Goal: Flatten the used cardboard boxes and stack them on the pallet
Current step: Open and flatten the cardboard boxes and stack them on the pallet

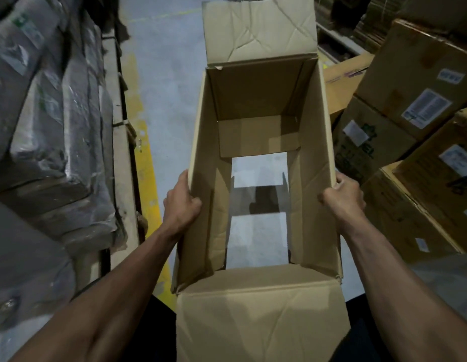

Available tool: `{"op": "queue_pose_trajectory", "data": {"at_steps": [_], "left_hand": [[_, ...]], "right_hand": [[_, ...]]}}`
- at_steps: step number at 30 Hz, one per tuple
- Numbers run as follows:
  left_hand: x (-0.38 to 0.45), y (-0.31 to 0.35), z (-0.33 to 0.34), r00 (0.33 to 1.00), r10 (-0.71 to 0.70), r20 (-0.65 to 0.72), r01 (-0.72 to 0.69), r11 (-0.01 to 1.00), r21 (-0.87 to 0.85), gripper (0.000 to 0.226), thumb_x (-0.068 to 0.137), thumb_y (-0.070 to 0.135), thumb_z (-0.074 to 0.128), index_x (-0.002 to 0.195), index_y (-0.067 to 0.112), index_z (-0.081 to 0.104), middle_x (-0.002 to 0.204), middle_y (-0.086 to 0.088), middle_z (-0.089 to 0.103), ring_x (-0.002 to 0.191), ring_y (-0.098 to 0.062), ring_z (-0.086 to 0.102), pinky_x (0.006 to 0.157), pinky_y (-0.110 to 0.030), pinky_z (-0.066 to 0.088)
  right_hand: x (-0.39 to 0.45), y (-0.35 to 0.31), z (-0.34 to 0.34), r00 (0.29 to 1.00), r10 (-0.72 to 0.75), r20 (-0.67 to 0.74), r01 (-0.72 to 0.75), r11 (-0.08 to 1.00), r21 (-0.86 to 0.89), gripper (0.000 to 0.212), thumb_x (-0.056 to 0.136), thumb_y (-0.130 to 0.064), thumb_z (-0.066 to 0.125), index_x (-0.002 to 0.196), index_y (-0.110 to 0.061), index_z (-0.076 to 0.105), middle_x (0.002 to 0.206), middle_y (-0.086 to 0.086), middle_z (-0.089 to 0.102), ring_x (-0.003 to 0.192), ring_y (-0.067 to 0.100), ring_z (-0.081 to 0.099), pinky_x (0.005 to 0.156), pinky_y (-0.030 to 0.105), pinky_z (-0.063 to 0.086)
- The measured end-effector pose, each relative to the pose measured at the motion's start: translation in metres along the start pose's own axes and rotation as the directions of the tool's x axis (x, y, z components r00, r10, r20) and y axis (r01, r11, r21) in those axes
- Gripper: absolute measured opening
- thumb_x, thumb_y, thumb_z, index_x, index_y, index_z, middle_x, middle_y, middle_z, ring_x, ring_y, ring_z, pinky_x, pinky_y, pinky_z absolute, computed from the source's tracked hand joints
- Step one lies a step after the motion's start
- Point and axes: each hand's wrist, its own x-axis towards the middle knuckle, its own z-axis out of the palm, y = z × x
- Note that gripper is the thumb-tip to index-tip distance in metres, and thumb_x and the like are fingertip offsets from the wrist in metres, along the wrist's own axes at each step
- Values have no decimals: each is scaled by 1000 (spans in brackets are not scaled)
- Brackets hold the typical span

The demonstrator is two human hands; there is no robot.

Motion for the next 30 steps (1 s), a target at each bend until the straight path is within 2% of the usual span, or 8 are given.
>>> {"op": "queue_pose_trajectory", "data": {"at_steps": [3, 6, 13, 19, 22, 25, 27, 30], "left_hand": [[-3, -6, 3, 1000, 7, -26, -8, 999, -35, 67, 77, 9, 56, 139, 30, 42, 111, -7, 69, 93, -33, 67, 82, -51, 57], [1, -10, 0, 995, -49, -83, 40, 993, -114, 64, 76, 2, 56, 128, 39, 46, 107, -3, 69, 92, -31, 68, 83, -52, 57], [0, -10, -18, 978, -110, -179, 97, 992, -82, 66, 75, -4, 55, 131, 30, 54, 100, 2, 64, 96, -36, 65, 84, -51, 55], [-15, -4, -9, 989, 9, -146, -12, 1000, -18, 60, 83, 0, 60, 135, 27, 50, 111, -3, 69, 95, -32, 67, 84, -44, 54], [-23, -6, -7, 988, 20, -154, -31, 997, -73, 64, 84, -1, 59, 137, 33, 48, 108, 6, 65, 99, -30, 66, 86, -46, 56], [-27, -6, -5, 984, 46, -174, -65, 993, -104, 70, 83, -1, 61, 137, 41, 46, 106, 12, 63, 99, -27, 66, 87, -48, 57], [-29, -5, -6, 981, 45, -187, -70, 989, -128, 71, 83, -2, 63, 139, 39, 48, 103, 15, 61, 95, -21, 65, 89, -44, 56], [-37, -7, -10, 983, 36, -179, -69, 981, -183, 71, 86, -3, 65, 143, 35, 49, 106, 16, 60, 95, -10, 59, 86, -32, 53]], "right_hand": [[4, 1, 0, 1000, -4, -2, 4, 1000, 3, 49, 94, -9, 61, 138, -28, 54, 109, 2, 58, 106, 30, 59, 90, 54, 54], [4, 3, 3, 1000, -15, 6, 15, 1000, -24, 54, 93, -7, 60, 141, -31, 52, 118, 6, 62, 110, 33, 60, 93, 56, 54], [0, 5, 11, 1000, -3, 4, 3, 1000, 2, 53, 91, -7, 62, 139, -31, 56, 117, 6, 65, 108, 33, 62, 91, 57, 55], [-2, 6, 12, 999, -31, 20, 31, 999, -26, 53, 92, -7, 64, 140, -30, 54, 116, 6, 64, 106, 32, 62, 90, 54, 55], [-3, 6, 8, 998, -57, 30, 59, 996, -70, 61, 89, -8, 67, 142, -32, 50, 117, 5, 64, 103, 30, 62, 88, 53, 56], [-1, 5, 4, 997, -58, 44, 63, 991, -117, 54, 91, -15, 67, 140, -25, 49, 119, 7, 63, 100, 28, 59, 84, 43, 52], [2, 2, 4, 997, -51, 57, 59, 990, -132, 50, 93, -20, 67, 138, -21, 47, 119, 8, 60, 99, 28, 57, 80, 37, 47], [6, -5, 3, 999, -27, 23, 29, 997, -78, 51, 93, -24, 68, 138, -19, 45, 124, 11, 60, 113, 34, 59, 89, 46, 52]]}}
